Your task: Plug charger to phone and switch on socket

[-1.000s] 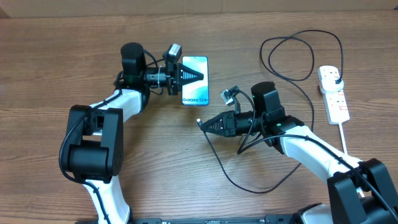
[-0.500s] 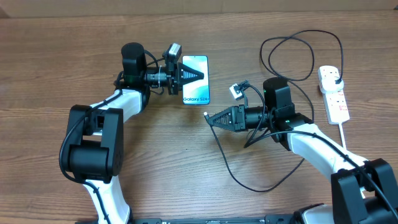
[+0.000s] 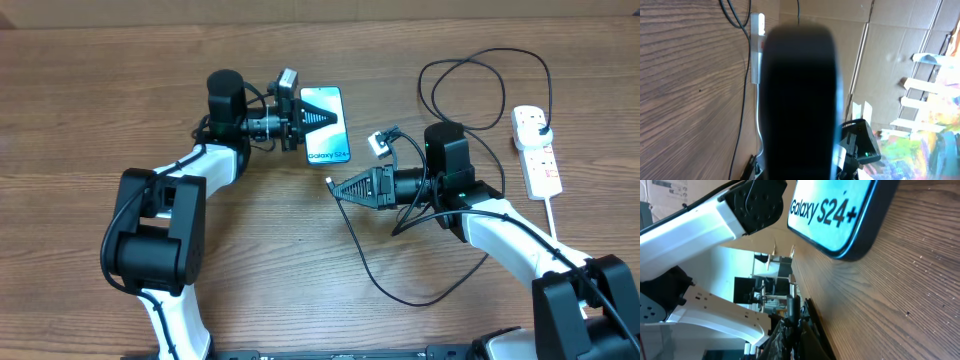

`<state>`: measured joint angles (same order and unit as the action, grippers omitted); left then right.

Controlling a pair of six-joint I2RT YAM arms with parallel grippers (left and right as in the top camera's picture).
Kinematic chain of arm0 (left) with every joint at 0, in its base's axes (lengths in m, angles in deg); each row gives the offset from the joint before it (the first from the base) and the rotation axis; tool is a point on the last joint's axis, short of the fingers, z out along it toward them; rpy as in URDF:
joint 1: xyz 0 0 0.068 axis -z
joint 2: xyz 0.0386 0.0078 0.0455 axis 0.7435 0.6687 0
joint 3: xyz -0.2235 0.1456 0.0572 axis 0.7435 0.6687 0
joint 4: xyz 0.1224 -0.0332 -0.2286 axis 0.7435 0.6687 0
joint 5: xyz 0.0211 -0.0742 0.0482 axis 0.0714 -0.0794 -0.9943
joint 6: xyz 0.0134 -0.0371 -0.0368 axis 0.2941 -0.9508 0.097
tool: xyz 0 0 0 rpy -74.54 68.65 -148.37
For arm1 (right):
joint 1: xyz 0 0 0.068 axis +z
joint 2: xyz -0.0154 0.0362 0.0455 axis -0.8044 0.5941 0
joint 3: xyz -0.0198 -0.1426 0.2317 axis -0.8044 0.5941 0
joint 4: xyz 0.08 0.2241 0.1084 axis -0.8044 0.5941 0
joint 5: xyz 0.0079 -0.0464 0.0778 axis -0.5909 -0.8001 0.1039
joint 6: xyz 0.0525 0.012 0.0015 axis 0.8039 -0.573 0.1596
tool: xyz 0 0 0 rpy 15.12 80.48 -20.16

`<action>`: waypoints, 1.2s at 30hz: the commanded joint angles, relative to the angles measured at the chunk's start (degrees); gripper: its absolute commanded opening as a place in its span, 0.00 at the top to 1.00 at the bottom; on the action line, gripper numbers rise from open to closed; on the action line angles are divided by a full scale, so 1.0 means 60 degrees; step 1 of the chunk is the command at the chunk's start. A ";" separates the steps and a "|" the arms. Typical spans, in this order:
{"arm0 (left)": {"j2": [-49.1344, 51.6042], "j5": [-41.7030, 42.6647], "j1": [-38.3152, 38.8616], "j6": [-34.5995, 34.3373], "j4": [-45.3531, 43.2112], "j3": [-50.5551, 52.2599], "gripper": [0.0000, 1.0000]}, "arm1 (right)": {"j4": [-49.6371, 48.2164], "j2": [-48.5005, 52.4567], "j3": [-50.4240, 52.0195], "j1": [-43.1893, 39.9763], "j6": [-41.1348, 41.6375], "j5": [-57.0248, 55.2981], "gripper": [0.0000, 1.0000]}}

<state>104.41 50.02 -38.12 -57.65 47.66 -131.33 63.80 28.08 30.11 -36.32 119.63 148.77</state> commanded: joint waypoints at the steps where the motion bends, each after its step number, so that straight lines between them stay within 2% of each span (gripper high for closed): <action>1: 0.0022 -0.0138 -0.0015 -0.0095 -0.0033 -0.0149 0.96 | -0.0080 -0.0157 0.0040 -0.0029 0.0219 -0.0182 0.96; 10: 0.0022 -0.0160 -0.0295 0.0055 -0.0189 0.1111 0.95 | -0.0011 -0.0157 0.0040 -0.0029 0.0342 0.0444 0.96; 14: 0.0022 -0.0044 -0.0590 -0.0382 -0.1209 0.1756 0.96 | 0.0280 -0.0157 0.0040 -0.0029 0.0120 0.0805 0.96; 18: 0.0018 0.0051 -0.0805 -0.0980 -0.2557 0.2266 0.96 | 0.1668 -0.0157 0.0044 -0.0029 -0.0630 0.0678 0.96; 21: 0.0018 0.0004 -0.0845 -0.1213 -0.3381 0.2503 0.96 | 0.2448 -0.0157 0.0044 -0.0025 -0.0703 0.0197 0.96; 25: 0.0018 0.0011 -0.0769 -0.1213 -0.4153 0.2532 0.96 | 0.2131 -0.0157 0.0044 -0.0007 -0.0627 0.0182 0.96; 36: 0.0018 -0.0634 -0.0146 -0.1359 -0.4197 0.2532 0.96 | 0.1606 -0.0127 0.0044 0.0084 -0.0619 -0.0106 0.96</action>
<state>104.78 47.61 -39.87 -65.19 23.13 -116.31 73.88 28.08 30.33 -36.21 116.33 149.21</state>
